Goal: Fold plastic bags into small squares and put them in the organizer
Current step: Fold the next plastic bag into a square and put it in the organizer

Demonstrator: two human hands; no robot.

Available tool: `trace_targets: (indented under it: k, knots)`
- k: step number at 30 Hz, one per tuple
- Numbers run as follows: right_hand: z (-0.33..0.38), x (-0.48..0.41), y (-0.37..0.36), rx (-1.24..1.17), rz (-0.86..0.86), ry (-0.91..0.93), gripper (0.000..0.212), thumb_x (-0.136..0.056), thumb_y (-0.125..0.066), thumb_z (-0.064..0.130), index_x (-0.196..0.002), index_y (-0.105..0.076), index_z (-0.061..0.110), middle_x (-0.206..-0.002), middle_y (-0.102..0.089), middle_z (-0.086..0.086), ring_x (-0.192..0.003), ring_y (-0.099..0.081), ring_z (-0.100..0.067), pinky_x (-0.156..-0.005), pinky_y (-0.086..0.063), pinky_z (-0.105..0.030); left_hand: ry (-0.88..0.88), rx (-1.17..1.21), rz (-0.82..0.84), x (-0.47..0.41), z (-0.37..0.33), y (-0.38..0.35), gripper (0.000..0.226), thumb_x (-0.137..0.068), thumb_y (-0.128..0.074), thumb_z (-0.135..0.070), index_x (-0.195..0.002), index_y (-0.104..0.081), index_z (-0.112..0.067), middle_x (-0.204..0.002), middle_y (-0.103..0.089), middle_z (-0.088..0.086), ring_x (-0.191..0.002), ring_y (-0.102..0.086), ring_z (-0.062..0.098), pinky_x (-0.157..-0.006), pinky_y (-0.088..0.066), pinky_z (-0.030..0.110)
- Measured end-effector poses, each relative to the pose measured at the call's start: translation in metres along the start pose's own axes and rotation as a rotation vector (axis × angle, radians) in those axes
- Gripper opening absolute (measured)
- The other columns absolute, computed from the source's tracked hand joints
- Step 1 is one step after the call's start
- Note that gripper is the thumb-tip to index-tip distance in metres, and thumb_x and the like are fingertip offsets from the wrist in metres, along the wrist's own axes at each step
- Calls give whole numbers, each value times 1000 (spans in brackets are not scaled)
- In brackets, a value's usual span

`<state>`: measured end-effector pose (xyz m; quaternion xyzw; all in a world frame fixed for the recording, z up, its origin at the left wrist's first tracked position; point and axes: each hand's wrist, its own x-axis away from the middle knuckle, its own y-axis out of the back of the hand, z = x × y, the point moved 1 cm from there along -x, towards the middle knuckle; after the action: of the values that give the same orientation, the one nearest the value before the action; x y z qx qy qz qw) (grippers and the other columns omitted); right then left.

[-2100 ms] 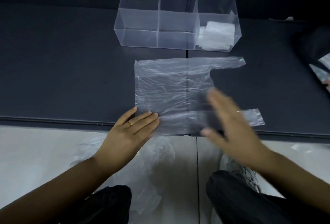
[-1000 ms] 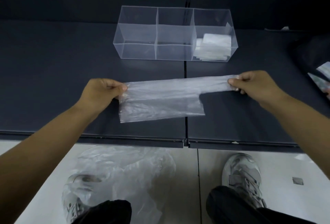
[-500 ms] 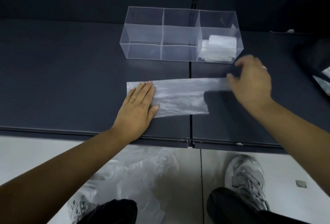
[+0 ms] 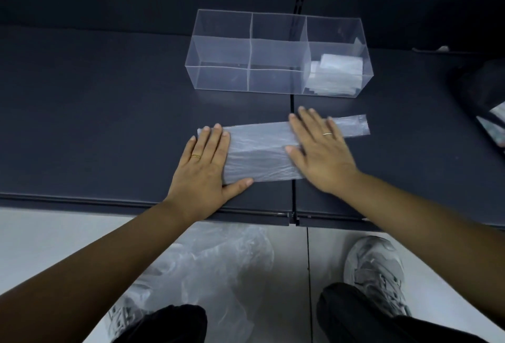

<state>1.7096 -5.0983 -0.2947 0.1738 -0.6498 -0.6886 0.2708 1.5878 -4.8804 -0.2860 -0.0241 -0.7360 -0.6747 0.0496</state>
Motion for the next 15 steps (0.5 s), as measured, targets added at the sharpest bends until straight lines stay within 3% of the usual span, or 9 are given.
trace_targets:
  k: [5, 8, 11, 15]
  knots:
    - [-42, 14, 11, -6, -29, -168, 68, -96, -19, 53, -154, -4, 21, -162, 4, -3, -148, 6, -17, -119, 8, -39, 75, 32, 10, 9, 21, 5, 115, -70, -5, -88, -153, -3, -8, -161, 0, 10, -148, 3, 22, -119, 6, 40]
    - [-39, 29, 25, -160, -173, -125, 64, -95, -50, 41, -149, -28, 15, -158, -16, -10, -145, -13, -29, -117, -8, -46, 16, 113, -26, 14, 21, 12, 110, -73, -16, -84, -153, -2, -10, -161, 5, 8, -148, 9, 20, -119, 9, 38]
    - [-29, 54, 33, -368, -223, 77, 43, -79, -76, 28, -117, -62, 13, -122, -49, -8, -115, -47, -30, -100, -37, -44, -203, 203, -67, 17, 5, 19, 92, -84, -30, -72, -151, -20, -9, -160, -10, 6, -148, -1, 18, -120, 3, 35]
    - [-19, 64, 28, -441, -139, 102, 22, -75, -80, 14, -95, -71, 10, -97, -53, -4, -91, -52, -22, -86, -45, -46, -332, 237, -15, 15, -20, 15, 83, -90, -30, -67, -151, -24, -12, -160, -11, 0, -148, 2, 12, -119, 5, 29]
